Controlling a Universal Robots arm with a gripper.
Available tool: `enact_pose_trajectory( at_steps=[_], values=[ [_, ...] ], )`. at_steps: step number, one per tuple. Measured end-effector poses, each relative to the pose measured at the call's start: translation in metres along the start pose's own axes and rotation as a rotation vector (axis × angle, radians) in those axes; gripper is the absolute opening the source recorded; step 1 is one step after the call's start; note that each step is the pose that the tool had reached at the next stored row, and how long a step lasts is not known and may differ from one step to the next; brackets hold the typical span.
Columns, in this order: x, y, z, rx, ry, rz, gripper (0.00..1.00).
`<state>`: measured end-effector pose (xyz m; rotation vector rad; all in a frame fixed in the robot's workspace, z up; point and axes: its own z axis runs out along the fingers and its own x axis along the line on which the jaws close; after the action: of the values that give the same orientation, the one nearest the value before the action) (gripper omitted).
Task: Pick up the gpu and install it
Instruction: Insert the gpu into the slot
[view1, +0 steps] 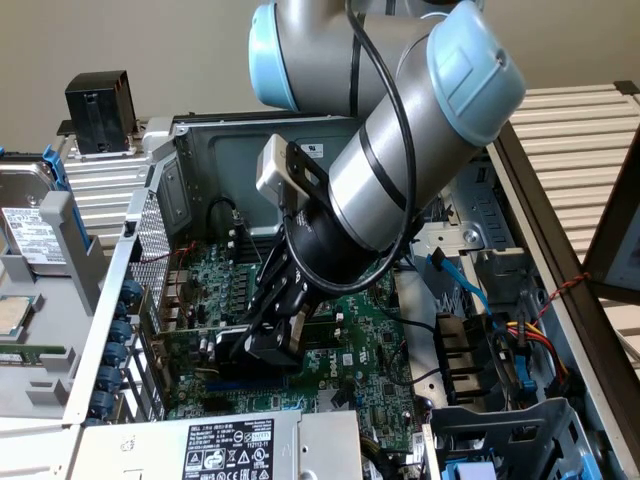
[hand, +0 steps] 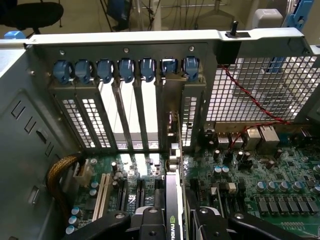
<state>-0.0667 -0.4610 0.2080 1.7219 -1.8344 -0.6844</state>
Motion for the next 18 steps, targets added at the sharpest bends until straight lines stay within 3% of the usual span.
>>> enact_pose_trajectory(
  at_steps=[18],
  values=[
    [-0.0002, -0.0008, -0.0003, 0.0003, 0.0053, -0.006, 0.27]
  ],
)
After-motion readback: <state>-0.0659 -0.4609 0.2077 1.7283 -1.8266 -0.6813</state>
